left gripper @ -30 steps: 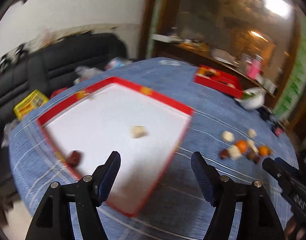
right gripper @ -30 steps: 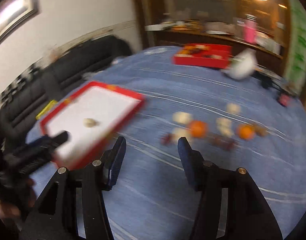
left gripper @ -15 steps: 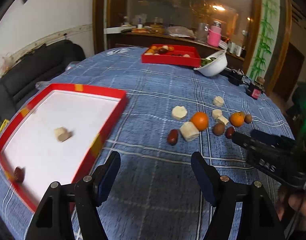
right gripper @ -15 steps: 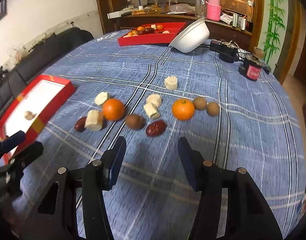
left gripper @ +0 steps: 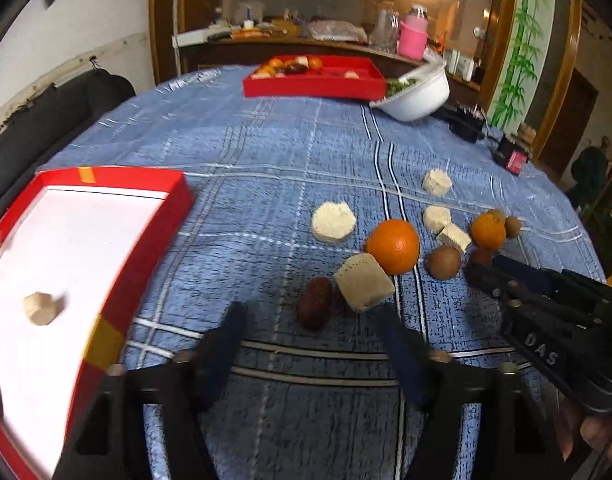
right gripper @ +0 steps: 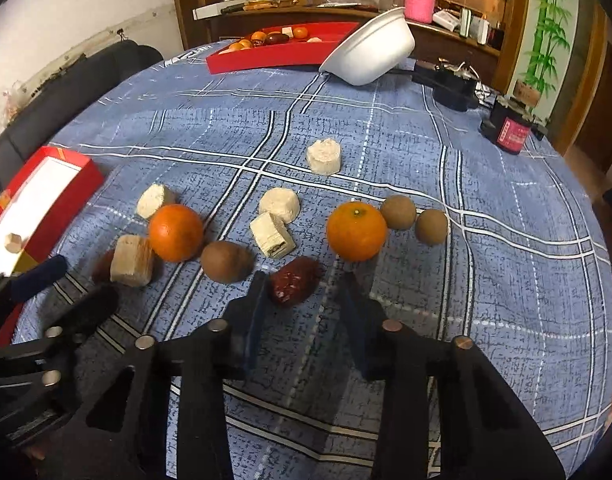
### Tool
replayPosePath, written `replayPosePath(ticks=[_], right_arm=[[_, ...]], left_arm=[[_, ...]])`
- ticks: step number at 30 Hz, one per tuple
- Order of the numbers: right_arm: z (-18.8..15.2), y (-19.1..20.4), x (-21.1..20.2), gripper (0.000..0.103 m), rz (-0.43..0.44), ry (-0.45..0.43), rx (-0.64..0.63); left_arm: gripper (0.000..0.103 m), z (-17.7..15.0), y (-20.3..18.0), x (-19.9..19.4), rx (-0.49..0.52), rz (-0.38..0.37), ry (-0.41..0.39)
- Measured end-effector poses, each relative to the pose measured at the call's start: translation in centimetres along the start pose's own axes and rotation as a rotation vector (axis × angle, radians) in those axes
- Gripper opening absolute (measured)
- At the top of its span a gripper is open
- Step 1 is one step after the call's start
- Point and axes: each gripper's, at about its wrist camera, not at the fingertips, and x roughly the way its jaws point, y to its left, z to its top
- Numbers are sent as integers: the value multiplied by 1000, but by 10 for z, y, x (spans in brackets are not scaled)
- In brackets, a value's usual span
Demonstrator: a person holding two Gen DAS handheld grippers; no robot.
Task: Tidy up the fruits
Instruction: 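Grasp a red date with the right tool while the left tool grasps another date, then carry both held red dates over to the red box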
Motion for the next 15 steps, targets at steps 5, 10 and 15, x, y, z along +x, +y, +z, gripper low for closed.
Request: replayPosePath(ticks=[5, 10, 15], right_arm=[[0, -10, 0, 19, 25, -9, 34], [-1, -12, -1, 19, 37, -11, 35], [-6, -8, -24, 19, 30, -47, 10]], left_arm=[[17, 3, -9, 3, 57, 43, -2], [17, -2, -5, -4, 47, 33, 1], [17, -12, -4, -23, 39, -1, -29]])
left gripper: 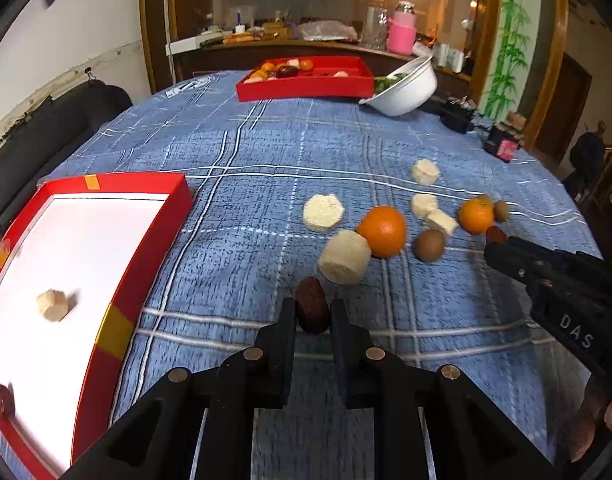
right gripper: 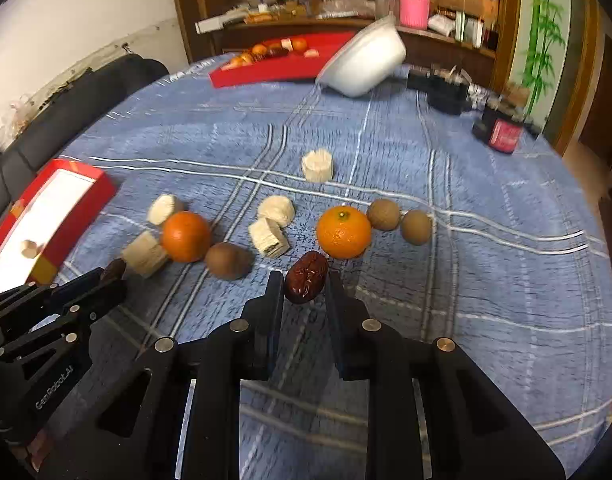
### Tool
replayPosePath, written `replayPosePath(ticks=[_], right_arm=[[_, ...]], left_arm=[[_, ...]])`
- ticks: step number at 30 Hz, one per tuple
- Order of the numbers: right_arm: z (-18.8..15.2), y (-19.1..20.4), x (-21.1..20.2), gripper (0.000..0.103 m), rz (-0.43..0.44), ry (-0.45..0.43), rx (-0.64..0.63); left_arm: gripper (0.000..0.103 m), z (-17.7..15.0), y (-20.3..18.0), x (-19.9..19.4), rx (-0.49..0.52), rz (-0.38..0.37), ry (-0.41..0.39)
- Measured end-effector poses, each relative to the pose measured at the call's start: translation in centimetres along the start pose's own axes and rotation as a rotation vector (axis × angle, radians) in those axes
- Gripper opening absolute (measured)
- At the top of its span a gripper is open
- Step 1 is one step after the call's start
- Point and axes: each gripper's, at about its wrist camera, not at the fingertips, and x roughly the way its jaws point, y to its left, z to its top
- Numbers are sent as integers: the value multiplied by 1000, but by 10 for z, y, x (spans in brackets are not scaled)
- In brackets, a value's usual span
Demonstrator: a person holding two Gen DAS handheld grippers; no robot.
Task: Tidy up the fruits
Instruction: 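Carry both held red dates over to the red box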
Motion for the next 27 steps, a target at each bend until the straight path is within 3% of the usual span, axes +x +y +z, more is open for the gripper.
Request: replayPosePath(ticks=[4, 12, 27], right_arm=[[-10, 2, -28, 19, 7, -41, -6], [-38, 13, -62, 19, 31, -74, 4], [-61, 20, -69, 19, 102, -112, 21]], left_arm=[[17, -7, -1, -15, -4, -24, -26], [16, -20, -7, -32, -3, 3, -43], [16, -36, -14, -46, -5, 87, -66]])
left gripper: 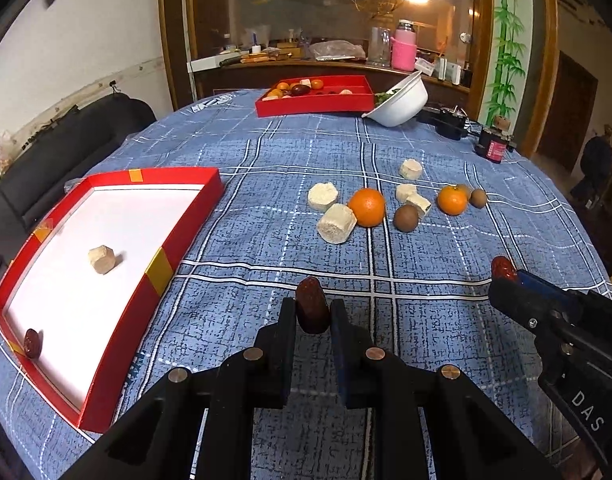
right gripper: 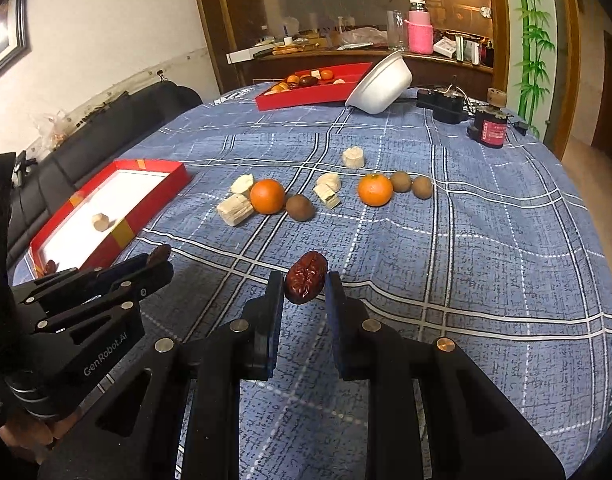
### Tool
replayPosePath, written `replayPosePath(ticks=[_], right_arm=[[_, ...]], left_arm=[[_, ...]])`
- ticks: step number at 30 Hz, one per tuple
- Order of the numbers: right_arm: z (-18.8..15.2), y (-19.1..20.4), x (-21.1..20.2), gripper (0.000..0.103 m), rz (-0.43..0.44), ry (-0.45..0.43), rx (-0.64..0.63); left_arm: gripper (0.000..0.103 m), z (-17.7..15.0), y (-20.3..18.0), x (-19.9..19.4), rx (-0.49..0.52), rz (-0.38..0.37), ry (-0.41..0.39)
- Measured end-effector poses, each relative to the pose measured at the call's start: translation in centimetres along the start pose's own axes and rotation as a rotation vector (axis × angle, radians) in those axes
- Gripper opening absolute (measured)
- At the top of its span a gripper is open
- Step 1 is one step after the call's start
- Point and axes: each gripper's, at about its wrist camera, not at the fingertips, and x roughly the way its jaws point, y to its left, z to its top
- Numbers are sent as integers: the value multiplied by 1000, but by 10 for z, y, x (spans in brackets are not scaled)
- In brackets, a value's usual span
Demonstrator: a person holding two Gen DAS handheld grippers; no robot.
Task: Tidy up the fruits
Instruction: 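Carry both held red dates over to the red box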
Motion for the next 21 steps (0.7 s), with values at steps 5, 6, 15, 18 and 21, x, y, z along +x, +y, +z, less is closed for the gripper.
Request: replayPosePath(ticks=[5, 6, 15, 18, 21], right_arm=[[-1, 1, -3, 19, 10, -15, -1], [-1, 1, -3, 19, 12, -17, -3], [-2, 6, -7, 19, 3, -40, -23], [-2, 8, -6, 19, -3, -44, -33], [-3, 8, -7, 19, -5, -44, -35]], left_arm=[[16, -2, 4, -5, -17, 18, -23], [16, -2, 5, -6, -22, 20, -28], [16, -2, 5, -14, -20, 35, -64], [16, -2, 6, -15, -25, 38, -69], [16, -3, 9, -17, -41, 39, -83]])
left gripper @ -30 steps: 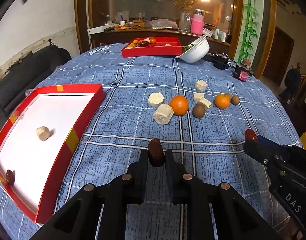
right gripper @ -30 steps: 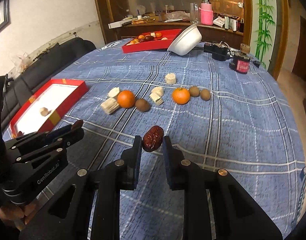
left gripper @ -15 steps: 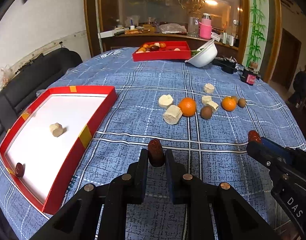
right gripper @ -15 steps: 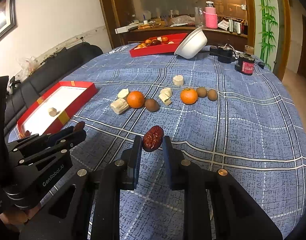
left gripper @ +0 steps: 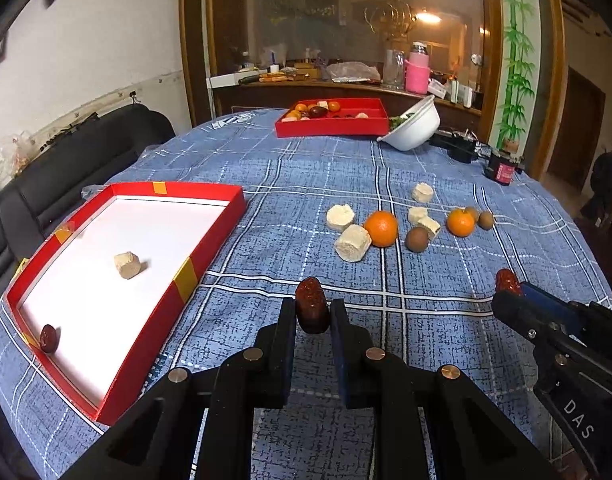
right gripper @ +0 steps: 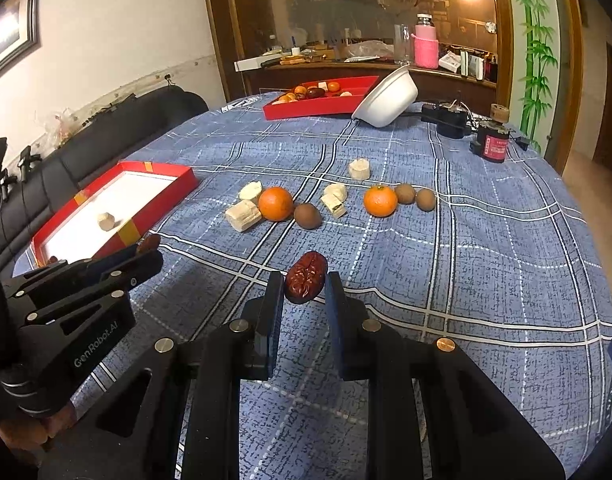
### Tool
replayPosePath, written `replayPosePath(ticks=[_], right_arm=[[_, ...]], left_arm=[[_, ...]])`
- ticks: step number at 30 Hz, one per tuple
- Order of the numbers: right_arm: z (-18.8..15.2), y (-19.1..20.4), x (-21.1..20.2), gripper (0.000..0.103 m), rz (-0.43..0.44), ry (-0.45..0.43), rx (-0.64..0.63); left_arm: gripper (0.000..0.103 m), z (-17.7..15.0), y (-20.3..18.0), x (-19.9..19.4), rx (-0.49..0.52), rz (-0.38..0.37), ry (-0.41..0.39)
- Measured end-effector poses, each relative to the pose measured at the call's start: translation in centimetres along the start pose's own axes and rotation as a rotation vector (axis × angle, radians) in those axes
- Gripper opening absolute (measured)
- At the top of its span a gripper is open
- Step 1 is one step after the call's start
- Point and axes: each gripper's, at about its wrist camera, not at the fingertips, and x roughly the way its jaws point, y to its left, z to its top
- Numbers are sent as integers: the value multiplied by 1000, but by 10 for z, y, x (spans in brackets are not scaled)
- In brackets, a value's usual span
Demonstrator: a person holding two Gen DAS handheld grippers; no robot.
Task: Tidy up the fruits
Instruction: 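Carry both held red dates over to the red box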
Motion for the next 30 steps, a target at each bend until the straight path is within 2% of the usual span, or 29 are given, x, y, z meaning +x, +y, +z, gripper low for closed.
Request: replayPosePath(ticks=[17, 30], right_arm=[[1, 4, -1, 19, -40, -8, -31], [4, 43, -10, 20, -21, -2, -113]], left_arm=[[16, -1, 5, -12, -16, 24, -39], [16, 5, 59, -43, -122, 51, -84]])
